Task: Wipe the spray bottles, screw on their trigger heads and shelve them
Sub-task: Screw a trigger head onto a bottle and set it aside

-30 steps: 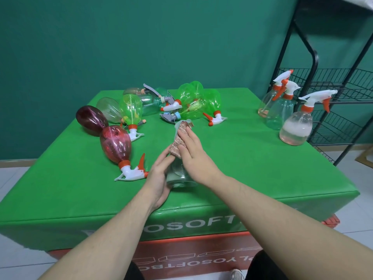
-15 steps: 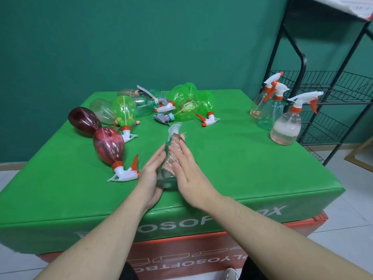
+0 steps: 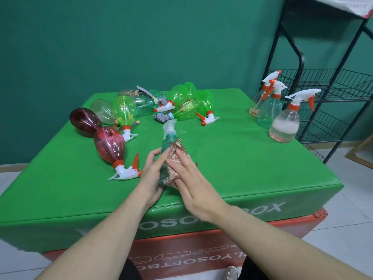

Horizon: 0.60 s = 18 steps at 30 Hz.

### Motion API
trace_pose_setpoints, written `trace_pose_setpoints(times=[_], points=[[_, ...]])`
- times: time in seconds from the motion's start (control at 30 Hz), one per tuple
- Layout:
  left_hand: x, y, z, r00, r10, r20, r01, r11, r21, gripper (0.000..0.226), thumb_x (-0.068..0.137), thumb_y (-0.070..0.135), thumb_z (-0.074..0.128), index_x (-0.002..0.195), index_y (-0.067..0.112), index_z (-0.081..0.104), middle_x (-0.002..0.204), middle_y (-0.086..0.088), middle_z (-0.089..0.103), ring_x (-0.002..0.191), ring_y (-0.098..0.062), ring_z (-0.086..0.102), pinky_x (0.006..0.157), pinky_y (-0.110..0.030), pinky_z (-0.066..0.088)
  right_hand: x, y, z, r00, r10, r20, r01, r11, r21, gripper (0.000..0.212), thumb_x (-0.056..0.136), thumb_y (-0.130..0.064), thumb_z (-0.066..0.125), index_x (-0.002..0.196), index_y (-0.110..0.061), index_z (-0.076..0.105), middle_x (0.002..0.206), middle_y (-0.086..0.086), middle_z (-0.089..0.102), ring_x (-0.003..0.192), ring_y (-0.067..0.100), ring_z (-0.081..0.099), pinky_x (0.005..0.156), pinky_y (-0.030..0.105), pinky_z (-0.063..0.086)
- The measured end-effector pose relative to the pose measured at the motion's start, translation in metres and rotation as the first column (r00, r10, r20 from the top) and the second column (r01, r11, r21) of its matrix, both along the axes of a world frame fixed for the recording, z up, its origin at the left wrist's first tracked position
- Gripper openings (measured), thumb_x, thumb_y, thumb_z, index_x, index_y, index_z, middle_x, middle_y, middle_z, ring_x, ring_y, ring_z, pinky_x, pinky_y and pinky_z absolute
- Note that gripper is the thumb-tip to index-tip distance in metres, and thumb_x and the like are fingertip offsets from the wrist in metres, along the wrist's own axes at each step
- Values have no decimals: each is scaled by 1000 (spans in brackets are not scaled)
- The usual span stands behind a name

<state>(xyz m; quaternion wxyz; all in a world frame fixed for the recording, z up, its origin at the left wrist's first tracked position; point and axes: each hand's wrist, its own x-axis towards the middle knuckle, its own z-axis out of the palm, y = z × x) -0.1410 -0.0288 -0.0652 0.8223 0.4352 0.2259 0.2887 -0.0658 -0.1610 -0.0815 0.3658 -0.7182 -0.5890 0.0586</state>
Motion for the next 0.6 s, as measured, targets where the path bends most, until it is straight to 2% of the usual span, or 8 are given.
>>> trace_pose_setpoints(times=[0.1,0.2,0.3,0.4,0.47,0.53,0.6], points=[[-1,2,-2,1000,-7,3,7,1000,1,55,78,29,73,128,11,59,97,-9,79,79,-21,75,62,-31,60,2,1,1,1000,8,5,-8,1000,4,53,107,-27,33,159,-34,23,168,-16,-2,156,12,-7,128,40,7],[-1,6,-6,999,-32,-1,32,999,11,62,82,31,70,140,11,59,121,-13,74,102,-23,74,76,-34,61,4,4,3,1000,8,5,-8,1000,14,52,107,-34,28,159,-34,24,168,-17,-3,155,12,-11,127,37,2],[0,7,-7,997,-78,1,78,996,48,56,90,31,62,143,15,58,133,-12,69,118,-26,68,92,-39,56,8,12,9,1000,-12,-14,12,1000,20,52,106,-36,28,158,-34,27,168,-18,-2,155,11,-11,127,36,1],[1,5,-4,992,-122,10,122,991,57,51,88,33,59,137,18,63,125,-6,74,104,-19,73,81,-33,59,13,28,20,994,-51,-95,55,998,34,52,106,-34,29,158,-30,29,169,-14,0,155,8,-2,127,37,6],[1,4,-5,991,-133,1,133,989,67,50,86,36,58,133,18,65,118,-5,76,97,-17,74,76,-33,58,18,39,30,983,-72,-167,76,997,19,51,107,-31,30,158,-25,29,169,-11,0,153,1,4,126,31,9],[2,5,-6,993,-118,-20,119,991,63,46,86,37,57,128,18,68,110,-6,77,92,-20,73,79,-36,57,22,47,41,963,-97,-251,94,995,-23,48,110,-26,31,158,-24,28,169,-9,0,145,-8,7,121,21,7],[2,7,-8,994,-105,-36,106,994,38,41,93,34,55,128,16,68,111,-9,75,93,-24,71,87,-42,55,24,54,48,943,-118,-311,107,993,-51,48,110,-23,32,158,-25,28,169,-8,3,142,-9,9,114,13,4]])
